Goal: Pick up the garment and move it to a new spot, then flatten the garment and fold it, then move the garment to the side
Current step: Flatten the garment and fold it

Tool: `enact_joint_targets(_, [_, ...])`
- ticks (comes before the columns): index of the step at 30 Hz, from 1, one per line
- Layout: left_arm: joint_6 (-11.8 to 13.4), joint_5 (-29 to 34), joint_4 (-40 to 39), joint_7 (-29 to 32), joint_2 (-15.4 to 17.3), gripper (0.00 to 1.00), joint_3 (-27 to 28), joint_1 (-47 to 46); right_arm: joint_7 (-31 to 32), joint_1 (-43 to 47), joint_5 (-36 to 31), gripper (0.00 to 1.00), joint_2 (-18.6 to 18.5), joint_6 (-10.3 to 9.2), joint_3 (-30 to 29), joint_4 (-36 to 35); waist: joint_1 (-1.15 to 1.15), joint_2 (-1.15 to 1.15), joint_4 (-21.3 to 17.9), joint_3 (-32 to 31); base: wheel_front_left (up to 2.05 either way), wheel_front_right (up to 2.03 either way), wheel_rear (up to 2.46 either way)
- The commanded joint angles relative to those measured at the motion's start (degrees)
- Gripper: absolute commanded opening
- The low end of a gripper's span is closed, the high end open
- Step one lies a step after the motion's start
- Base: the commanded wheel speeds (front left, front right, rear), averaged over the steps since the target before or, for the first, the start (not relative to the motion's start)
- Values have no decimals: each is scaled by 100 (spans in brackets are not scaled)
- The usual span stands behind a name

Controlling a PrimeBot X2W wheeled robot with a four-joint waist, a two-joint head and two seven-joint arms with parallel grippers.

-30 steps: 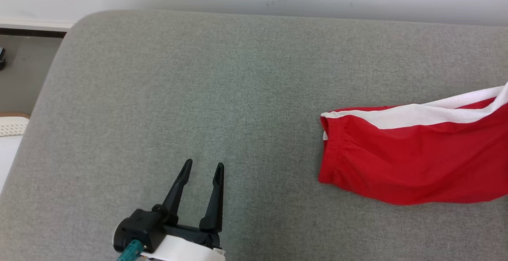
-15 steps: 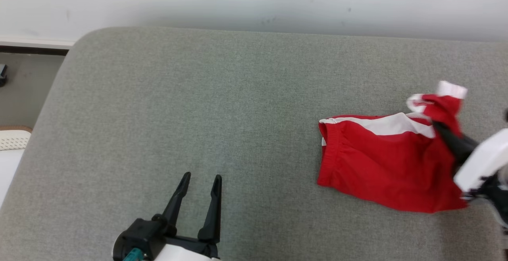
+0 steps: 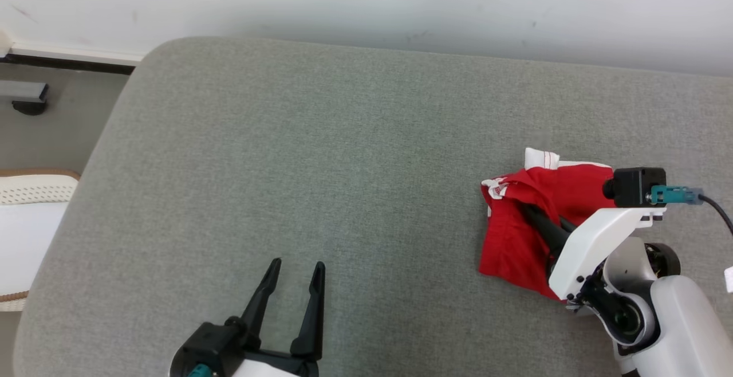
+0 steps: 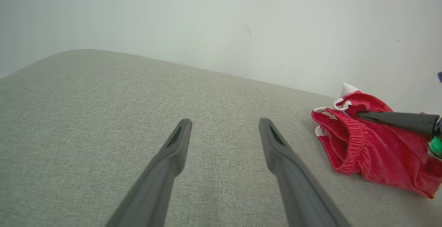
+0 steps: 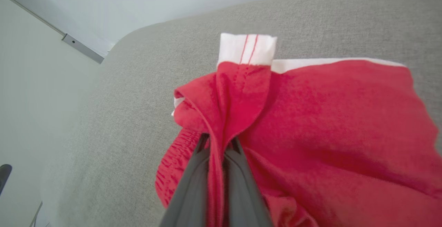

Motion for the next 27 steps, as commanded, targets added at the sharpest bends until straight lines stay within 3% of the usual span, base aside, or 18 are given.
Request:
enact_joint_targets(1, [12, -61, 15, -10, 20, 100, 14, 63, -95, -23, 48, 5, 7, 2, 29, 63, 0, 0, 23, -6, 0, 0, 0])
enact_joint_targets(2, [14, -66, 19, -10, 20, 100, 17, 73, -169, -50, 140, 33, 7, 2, 83, 110, 0, 0, 34, -9, 0, 0, 0])
enact_joint_targets(3, [22, -75, 21, -10, 20, 100, 20, 80, -246, -75, 266, 70, 7, 2, 152, 150, 0, 0, 39, -13, 0, 0, 0])
enact_joint_targets(4, [28, -81, 26, -10, 20, 100, 26, 89, -322, -82, 385, 100, 6, 2, 206, 196, 0, 0, 38, -24, 0, 0, 0])
enact_joint_targets(12, [44, -46, 67, -10, 21, 100, 101, 153, -861, -127, 1427, 100, 2, 2, 983, 410, 0, 0, -129, -160, 0, 0, 0])
enact_joint_targets(19, [-14, 86, 142, -10, 21, 100, 343, 299, -1382, 170, 2004, 100, -2, 2, 1752, 1, 0, 0, -364, -457, 0, 0, 0])
enact_joint_targets(27, [-61, 130, 152, -10, 20, 100, 530, 551, -2166, 815, 870, 100, -160, 2, 1555, -563, 0, 0, -545, -829, 0, 0, 0])
